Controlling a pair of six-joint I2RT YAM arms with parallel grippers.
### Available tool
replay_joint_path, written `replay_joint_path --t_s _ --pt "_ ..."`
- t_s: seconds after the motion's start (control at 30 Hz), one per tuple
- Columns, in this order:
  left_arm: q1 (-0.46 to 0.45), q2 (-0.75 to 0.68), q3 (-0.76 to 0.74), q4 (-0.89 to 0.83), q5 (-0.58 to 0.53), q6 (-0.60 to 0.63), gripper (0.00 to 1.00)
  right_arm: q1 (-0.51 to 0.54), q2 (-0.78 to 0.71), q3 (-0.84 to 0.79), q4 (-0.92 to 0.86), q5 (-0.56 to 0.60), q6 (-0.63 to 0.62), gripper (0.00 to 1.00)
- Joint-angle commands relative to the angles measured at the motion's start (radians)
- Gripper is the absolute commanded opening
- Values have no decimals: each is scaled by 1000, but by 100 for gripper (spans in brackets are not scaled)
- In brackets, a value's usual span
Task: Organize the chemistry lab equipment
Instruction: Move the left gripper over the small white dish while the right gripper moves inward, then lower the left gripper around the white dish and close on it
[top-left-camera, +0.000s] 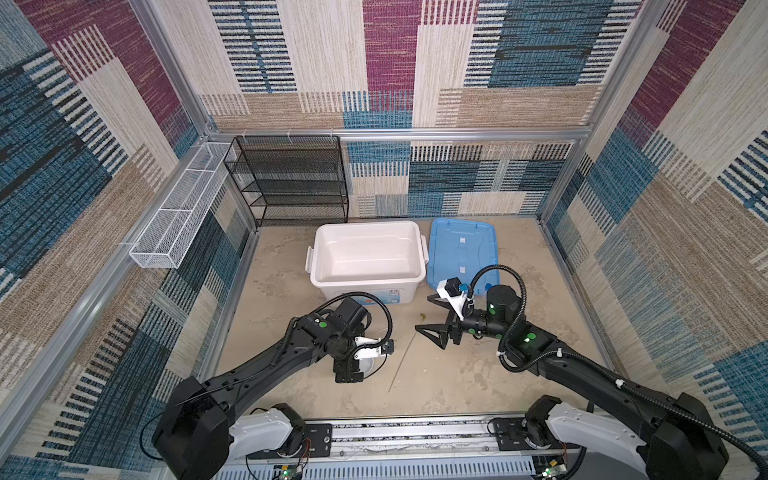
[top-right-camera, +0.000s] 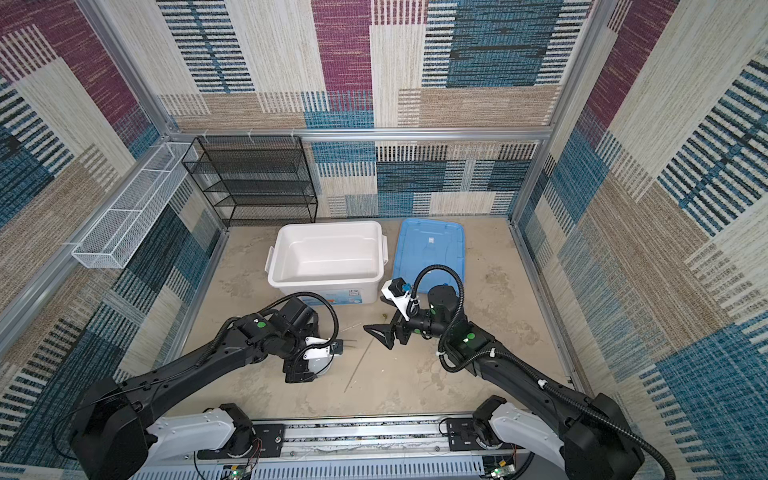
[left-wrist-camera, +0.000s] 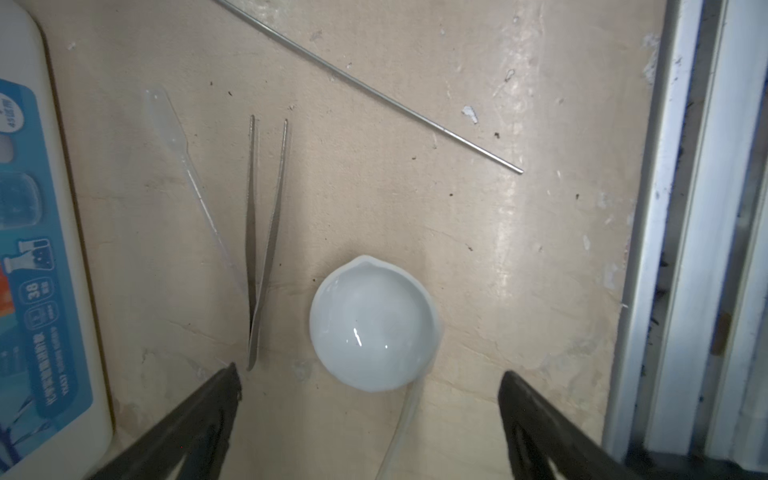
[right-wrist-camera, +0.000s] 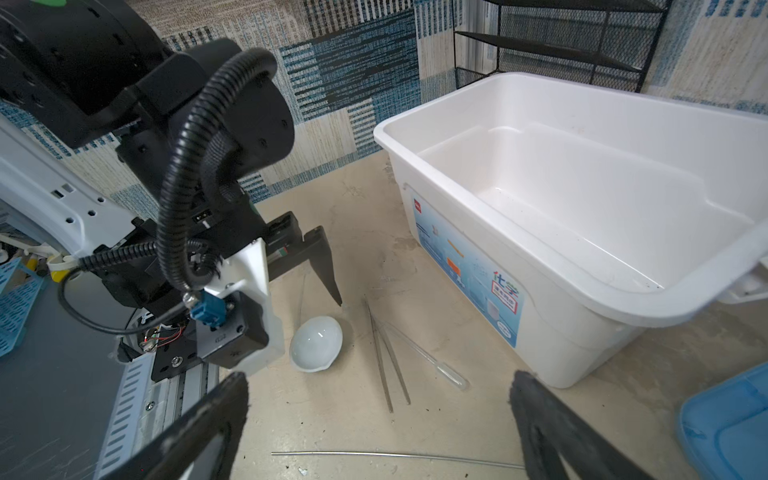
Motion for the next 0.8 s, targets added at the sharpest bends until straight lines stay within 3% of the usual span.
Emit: replay_joint_path --t_s 0.0,0.33,0.67,0.77 --pt "1 39 0 82 7 -5 96 5 -3 0 58 32 7 99" --pt "2 120 5 74 62 7 93 5 -1 -1 46 70 -2 99" --pt "1 158 -16 120 38 5 91 5 9 7 22 92 4 99" --pt "1 192 0 107 31 6 86 5 4 3 27 98 6 99"
